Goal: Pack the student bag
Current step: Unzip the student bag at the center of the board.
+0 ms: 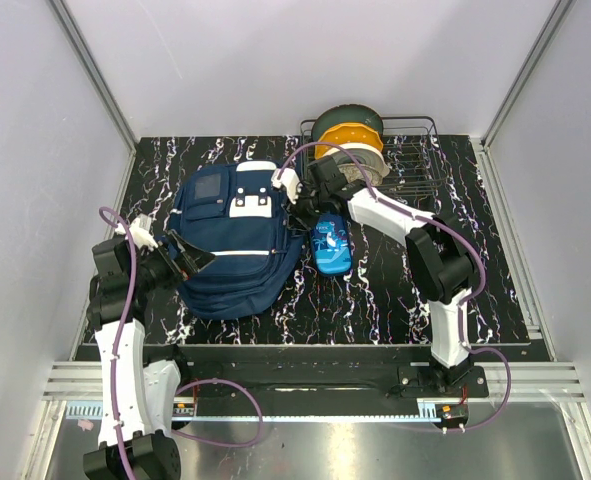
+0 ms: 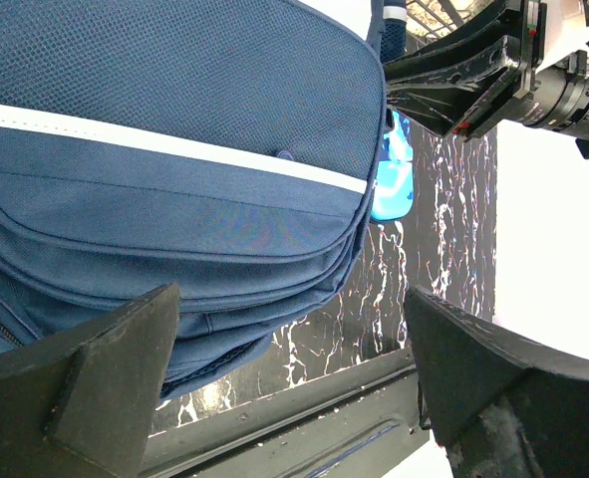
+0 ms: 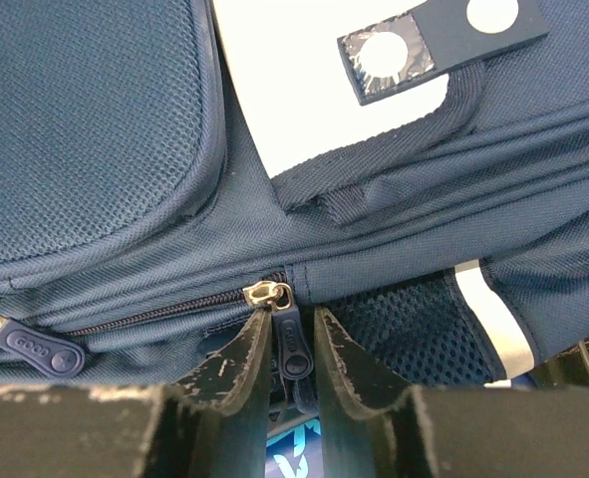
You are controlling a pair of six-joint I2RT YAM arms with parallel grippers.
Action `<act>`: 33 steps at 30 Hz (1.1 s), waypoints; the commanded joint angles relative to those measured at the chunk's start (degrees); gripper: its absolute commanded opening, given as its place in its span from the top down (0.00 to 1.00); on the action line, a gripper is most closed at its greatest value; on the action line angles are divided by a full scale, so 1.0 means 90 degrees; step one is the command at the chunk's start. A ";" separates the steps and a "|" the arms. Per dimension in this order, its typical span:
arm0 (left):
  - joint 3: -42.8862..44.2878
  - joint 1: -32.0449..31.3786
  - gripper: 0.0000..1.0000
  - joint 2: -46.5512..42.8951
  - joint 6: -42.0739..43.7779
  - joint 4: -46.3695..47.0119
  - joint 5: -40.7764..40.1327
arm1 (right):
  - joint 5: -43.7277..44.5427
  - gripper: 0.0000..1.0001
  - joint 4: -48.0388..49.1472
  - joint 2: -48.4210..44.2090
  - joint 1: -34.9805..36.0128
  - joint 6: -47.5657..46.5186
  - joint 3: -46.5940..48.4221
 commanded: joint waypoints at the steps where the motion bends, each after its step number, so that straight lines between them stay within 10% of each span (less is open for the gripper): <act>1: -0.0003 -0.0030 0.01 -0.0055 0.0103 0.0165 0.0067 | -0.0021 0.76 -0.0051 0.0111 0.0068 -0.0170 0.0495; 7: -0.0003 -0.0020 0.01 -0.0025 0.0103 0.0174 0.0067 | -0.0177 1.00 -0.0149 0.0199 0.0068 -0.0150 0.0496; 33: -0.0033 -0.0020 0.01 0.0131 0.0093 0.0262 0.0106 | 0.3453 1.00 0.0516 -0.1657 0.1766 -0.1261 -0.1457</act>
